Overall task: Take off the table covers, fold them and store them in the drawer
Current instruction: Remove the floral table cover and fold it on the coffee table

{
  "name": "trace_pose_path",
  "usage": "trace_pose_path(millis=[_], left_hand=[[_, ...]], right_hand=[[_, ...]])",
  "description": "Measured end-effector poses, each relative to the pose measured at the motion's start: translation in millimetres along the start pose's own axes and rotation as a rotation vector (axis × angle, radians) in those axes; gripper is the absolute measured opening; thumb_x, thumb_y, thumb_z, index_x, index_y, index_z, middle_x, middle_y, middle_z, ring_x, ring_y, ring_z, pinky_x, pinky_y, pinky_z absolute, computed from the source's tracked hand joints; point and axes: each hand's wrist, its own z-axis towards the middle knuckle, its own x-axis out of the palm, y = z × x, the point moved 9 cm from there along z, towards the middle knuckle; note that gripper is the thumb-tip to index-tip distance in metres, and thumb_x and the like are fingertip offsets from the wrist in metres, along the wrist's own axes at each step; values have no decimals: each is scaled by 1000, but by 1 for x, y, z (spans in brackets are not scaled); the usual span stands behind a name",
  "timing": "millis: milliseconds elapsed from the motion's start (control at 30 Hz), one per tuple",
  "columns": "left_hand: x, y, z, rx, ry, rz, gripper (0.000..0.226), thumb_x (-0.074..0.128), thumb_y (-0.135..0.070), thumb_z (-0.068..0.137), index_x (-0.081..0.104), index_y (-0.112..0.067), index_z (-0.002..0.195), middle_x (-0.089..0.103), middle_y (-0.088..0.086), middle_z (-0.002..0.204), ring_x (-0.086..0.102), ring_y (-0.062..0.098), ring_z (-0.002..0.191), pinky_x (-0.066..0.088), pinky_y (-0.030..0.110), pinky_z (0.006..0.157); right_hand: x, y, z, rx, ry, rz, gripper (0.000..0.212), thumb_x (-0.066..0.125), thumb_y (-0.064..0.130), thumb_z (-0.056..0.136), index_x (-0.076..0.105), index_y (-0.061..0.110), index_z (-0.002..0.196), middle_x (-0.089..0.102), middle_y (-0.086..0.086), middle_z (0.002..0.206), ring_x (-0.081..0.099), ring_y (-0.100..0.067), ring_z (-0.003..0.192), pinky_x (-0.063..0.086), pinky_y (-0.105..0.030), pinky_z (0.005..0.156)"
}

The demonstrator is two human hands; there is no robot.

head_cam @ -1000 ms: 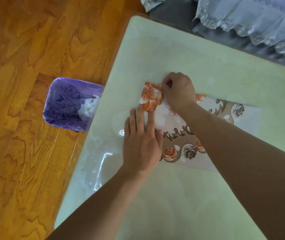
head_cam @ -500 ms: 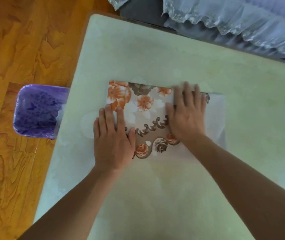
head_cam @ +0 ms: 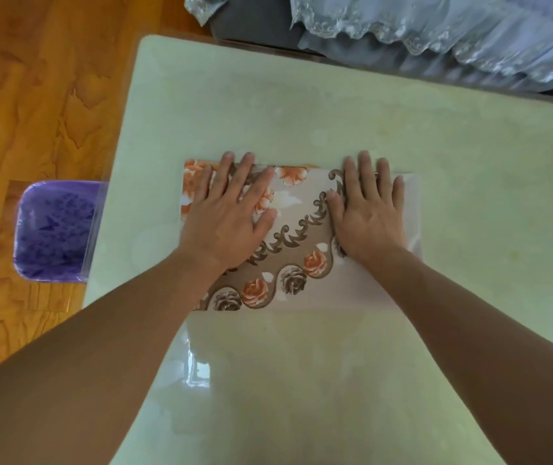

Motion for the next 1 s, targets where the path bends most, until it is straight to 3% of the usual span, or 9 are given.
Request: trace_pose_path(millis=[267,567,633,733,867,1000], left_hand=[[-20,-34,-30,-79,-97,-53,64,25,-49,106,12,-24,163,-3,12,170,-6,36,157,3,59,125],[15,-54,-59,-180,9,-39,69,10,-60,102,-2,-30,163,-10,11,170,-13,34,156,5,61,123],[16,-55,-59,-174,2,-48,74,10,-64,100,0,-28,163,-6,12,170,-11,35,156,4,62,123],[20,-53,-61,-145,17,-28,89,20,-73,92,-1,-24,163,-4,13,170,-7,36,156,1,62,123],[14,-52,-63,-172,-56,-76,63,17,-51,105,10,-28,163,2,10,171,-4,33,157,7,62,123],[14,-54,-61,-167,-38,-52,64,23,-48,104,11,-28,163,2,12,171,-4,35,157,6,62,123]], right_hand=[[4,18,-14,11,-76,24,63,14,47,104,5,23,162,-2,0,169,-10,-24,155,0,-48,125],[-4,20,-18,29,-161,88,59,24,40,105,19,19,160,9,-5,169,-1,-27,155,3,-49,125],[-15,46,-36,-35,-234,199,54,32,30,106,29,11,157,17,-11,166,5,-30,155,6,-50,125],[-7,88,-69,-144,-202,380,48,34,24,106,41,8,151,28,-15,162,12,-30,154,12,-48,125],[10,50,-87,-122,-124,236,51,33,35,108,41,9,151,27,-14,163,9,-29,155,13,-48,125],[10,-35,-111,-166,-115,34,63,30,50,103,35,14,155,20,-12,166,8,-33,155,13,-55,123]])
